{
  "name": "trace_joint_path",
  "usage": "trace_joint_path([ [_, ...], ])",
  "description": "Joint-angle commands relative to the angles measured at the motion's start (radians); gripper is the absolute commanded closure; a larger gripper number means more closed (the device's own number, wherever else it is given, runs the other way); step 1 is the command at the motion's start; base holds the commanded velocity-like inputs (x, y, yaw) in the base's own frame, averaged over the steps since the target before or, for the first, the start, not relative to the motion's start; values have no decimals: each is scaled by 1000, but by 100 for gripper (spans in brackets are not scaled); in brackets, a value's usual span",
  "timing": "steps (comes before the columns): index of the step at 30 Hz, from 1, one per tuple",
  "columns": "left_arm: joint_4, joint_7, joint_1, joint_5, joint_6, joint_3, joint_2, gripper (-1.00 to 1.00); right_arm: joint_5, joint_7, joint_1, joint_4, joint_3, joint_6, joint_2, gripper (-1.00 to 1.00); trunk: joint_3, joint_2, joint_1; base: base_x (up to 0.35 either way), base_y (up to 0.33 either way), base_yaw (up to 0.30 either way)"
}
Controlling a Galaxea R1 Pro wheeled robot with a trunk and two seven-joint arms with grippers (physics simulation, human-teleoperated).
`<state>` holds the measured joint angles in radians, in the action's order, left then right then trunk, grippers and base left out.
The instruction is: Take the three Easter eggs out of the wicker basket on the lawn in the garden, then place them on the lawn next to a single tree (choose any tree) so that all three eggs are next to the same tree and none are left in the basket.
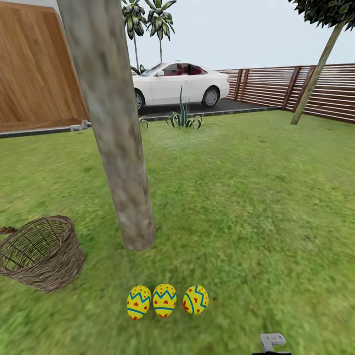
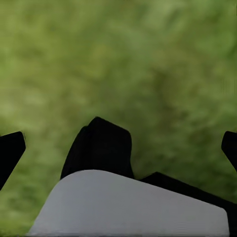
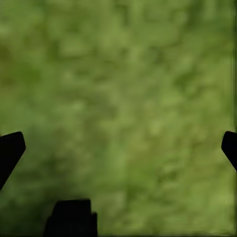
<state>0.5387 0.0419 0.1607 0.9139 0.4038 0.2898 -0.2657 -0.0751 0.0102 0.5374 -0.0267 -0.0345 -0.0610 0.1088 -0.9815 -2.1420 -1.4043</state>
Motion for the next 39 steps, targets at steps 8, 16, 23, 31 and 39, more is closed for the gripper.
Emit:
trace_joint_path([
  [8, 0, 31, 0, 8, 1, 8, 0, -100, -3, -6, 1, -2, -4, -6, -1, -100, 13, 56, 31, 0, 0, 0],
  [16, -1, 32, 0, 7, 0, 9, -1, -100, -5, -7, 1, -11, -4, -7, 0, -100, 27, 112, 62, 0, 0, 0],
  [23, -38, 41, 0, 5, 0, 11, 0, -100, -6, -13, -16, -22, -4, 7, 1, -100, 38, 161, 88, 0, 0, 0],
  [31, -56, 45, 0, 3, -3, 12, 4, -100, -11, -13, -36, -18, -4, 10, 1, -100, 50, 217, 119, 0, 0, 0],
  [39, -58, 112, 0, 2, -3, 14, 5, -100, -11, -13, -47, -20, -4, 13, 1, -100, 62, 273, 150, 0, 0, 0],
])
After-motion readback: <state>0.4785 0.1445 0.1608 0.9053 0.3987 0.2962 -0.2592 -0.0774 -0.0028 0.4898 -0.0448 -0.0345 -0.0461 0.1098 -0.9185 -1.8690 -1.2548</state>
